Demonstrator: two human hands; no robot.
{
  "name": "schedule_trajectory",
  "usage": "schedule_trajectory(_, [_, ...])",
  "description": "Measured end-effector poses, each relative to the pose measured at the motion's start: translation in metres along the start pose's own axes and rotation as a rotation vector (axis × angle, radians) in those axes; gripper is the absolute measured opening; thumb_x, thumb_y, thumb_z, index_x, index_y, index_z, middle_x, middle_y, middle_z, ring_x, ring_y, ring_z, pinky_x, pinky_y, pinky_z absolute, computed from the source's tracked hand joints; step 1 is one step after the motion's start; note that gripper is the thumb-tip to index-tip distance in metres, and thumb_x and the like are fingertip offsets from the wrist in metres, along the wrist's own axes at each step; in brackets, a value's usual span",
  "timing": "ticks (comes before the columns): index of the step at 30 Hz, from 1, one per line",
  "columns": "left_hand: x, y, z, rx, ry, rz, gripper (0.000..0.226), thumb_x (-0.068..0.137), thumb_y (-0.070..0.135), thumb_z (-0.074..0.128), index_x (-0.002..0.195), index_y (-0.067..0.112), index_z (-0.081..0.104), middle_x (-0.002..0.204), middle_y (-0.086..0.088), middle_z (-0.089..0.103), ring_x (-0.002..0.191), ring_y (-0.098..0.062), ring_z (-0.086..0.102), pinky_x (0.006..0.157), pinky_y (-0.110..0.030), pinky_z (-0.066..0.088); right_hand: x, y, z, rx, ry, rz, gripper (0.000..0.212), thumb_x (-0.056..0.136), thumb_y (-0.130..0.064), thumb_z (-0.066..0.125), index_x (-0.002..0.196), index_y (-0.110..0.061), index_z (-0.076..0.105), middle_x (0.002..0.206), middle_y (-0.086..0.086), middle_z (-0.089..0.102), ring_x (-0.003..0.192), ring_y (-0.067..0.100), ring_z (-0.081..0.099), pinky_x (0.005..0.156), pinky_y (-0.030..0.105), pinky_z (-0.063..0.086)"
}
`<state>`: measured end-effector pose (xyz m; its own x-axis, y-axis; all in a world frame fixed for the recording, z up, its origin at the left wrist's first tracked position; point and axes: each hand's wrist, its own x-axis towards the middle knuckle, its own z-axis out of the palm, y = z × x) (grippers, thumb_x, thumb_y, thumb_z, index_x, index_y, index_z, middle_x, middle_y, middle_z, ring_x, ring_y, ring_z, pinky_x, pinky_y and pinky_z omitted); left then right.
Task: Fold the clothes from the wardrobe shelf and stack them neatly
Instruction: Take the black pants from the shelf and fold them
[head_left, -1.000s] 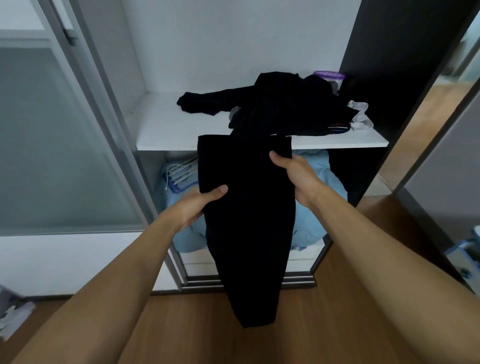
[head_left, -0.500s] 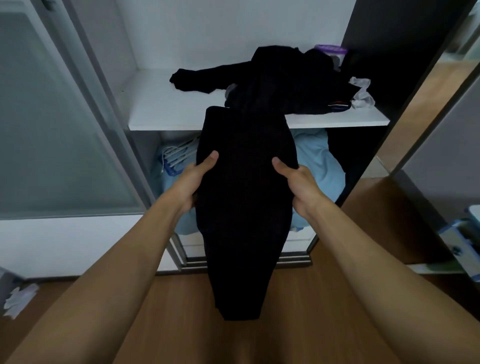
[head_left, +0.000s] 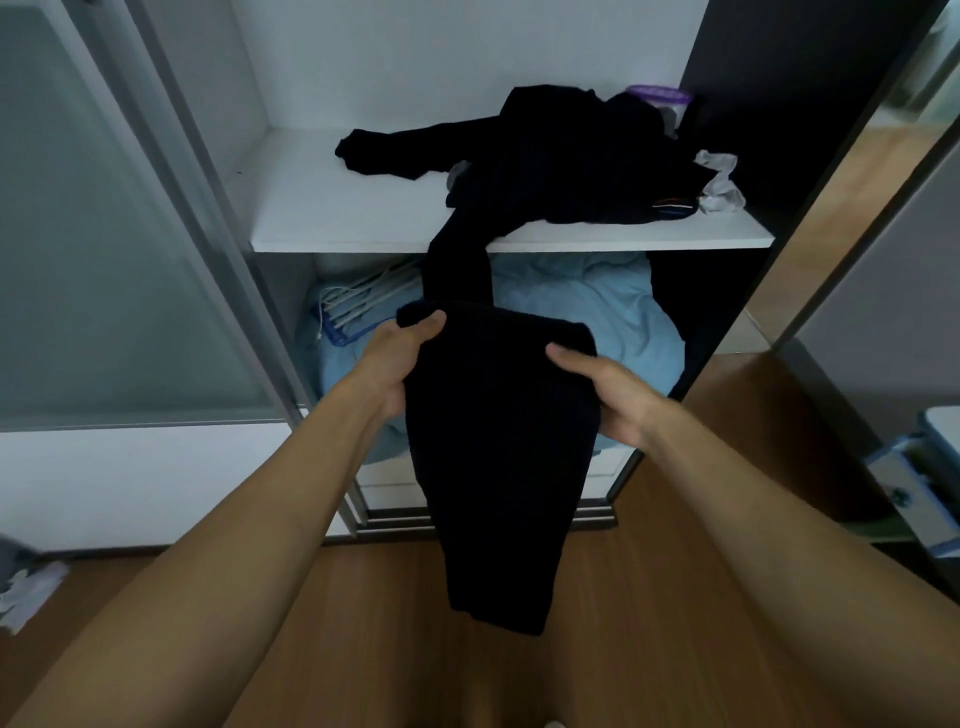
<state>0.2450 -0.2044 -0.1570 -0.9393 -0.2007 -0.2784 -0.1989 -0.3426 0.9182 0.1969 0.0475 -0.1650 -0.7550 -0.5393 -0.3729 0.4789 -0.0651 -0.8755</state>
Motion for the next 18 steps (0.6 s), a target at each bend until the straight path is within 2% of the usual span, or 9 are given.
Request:
schedule_trajectory(3, [0.001, 0.004, -0.009, -0.039, -0.082, -0.052, 0.042, 0.082, 0.043, 0.076, 0.109, 0.011, 0.074, 0.098, -0.007, 0.077, 0.082, -0.018, 0.074, 0.063, -0.026, 0.057, 0.003, 0.005, 0.010, 0.031, 0.111, -0.069, 0.030, 0.088, -0.035, 0.074, 0.106, -0.011, 0.077, 0.112, 0.013, 0.074, 0.102, 0.026, 0.072, 0.078, 0.030, 0.059])
schedule_trajectory(5, [0.000, -0.004, -0.019, -0.004, -0.207, -0.084, 0.057, 0.075, 0.053, 0.077, 0.118, 0.016, 0.072, 0.113, -0.004, 0.074, 0.099, -0.016, 0.072, 0.079, -0.026, 0.056, 0.005, -0.001, 0.015, 0.047, 0.167, -0.082, 0.031, 0.088, -0.035, 0.073, 0.106, -0.010, 0.076, 0.107, 0.012, 0.076, 0.098, 0.026, 0.074, 0.078, 0.033, 0.060])
schedule_trajectory(7, [0.001, -0.017, -0.025, 0.054, -0.268, -0.114, 0.062, 0.075, 0.052, 0.077, 0.125, 0.017, 0.068, 0.125, -0.006, 0.070, 0.115, -0.018, 0.066, 0.096, -0.028, 0.049, 0.007, -0.010, 0.018, 0.076, 0.208, -0.043, 0.031, 0.089, -0.035, 0.073, 0.105, -0.009, 0.076, 0.102, 0.011, 0.077, 0.092, 0.026, 0.075, 0.079, 0.035, 0.061])
schedule_trajectory(8, [0.001, -0.023, -0.026, 0.087, -0.259, -0.107, 0.061, 0.076, 0.050, 0.078, 0.125, 0.015, 0.068, 0.125, -0.007, 0.069, 0.117, -0.020, 0.065, 0.097, -0.028, 0.048, 0.008, -0.014, 0.019, 0.087, 0.231, -0.004, 0.031, 0.089, -0.034, 0.072, 0.105, -0.008, 0.075, 0.099, 0.011, 0.077, 0.088, 0.025, 0.074, 0.078, 0.036, 0.061])
schedule_trajectory(12, [0.007, -0.024, -0.012, 0.251, -0.037, 0.022, 0.046, 0.082, 0.052, 0.073, 0.112, 0.017, 0.073, 0.106, -0.005, 0.076, 0.104, -0.024, 0.070, 0.083, -0.027, 0.052, 0.006, -0.026, 0.016, 0.132, 0.243, 0.098, 0.026, 0.088, -0.034, 0.072, 0.094, -0.010, 0.075, 0.086, 0.008, 0.076, 0.075, 0.023, 0.072, 0.074, 0.032, 0.060])
schedule_trajectory(14, [0.010, -0.016, 0.001, 0.291, 0.070, 0.042, 0.042, 0.087, 0.053, 0.068, 0.107, 0.016, 0.073, 0.100, -0.006, 0.077, 0.095, -0.024, 0.073, 0.079, -0.030, 0.053, 0.001, -0.023, 0.011, 0.205, 0.168, 0.056, 0.027, 0.085, -0.037, 0.074, 0.092, -0.011, 0.077, 0.091, 0.007, 0.075, 0.081, 0.021, 0.072, 0.079, 0.032, 0.058])
schedule_trajectory(15, [0.011, -0.011, 0.006, 0.293, 0.116, 0.040, 0.042, 0.088, 0.053, 0.067, 0.104, 0.014, 0.073, 0.097, -0.007, 0.077, 0.089, -0.024, 0.073, 0.076, -0.030, 0.054, -0.003, -0.019, 0.010, 0.221, 0.122, 0.031, 0.030, 0.085, -0.039, 0.074, 0.098, -0.012, 0.078, 0.097, 0.007, 0.075, 0.088, 0.021, 0.072, 0.083, 0.033, 0.057])
schedule_trajectory(18, [0.012, 0.000, 0.016, 0.245, 0.140, 0.004, 0.041, 0.090, 0.051, 0.065, 0.104, 0.013, 0.072, 0.097, -0.009, 0.077, 0.085, -0.023, 0.073, 0.073, -0.031, 0.054, -0.014, 0.007, 0.010, 0.224, 0.023, 0.021, 0.035, 0.087, -0.037, 0.074, 0.112, -0.012, 0.076, 0.111, 0.010, 0.073, 0.097, 0.023, 0.070, 0.090, 0.034, 0.056])
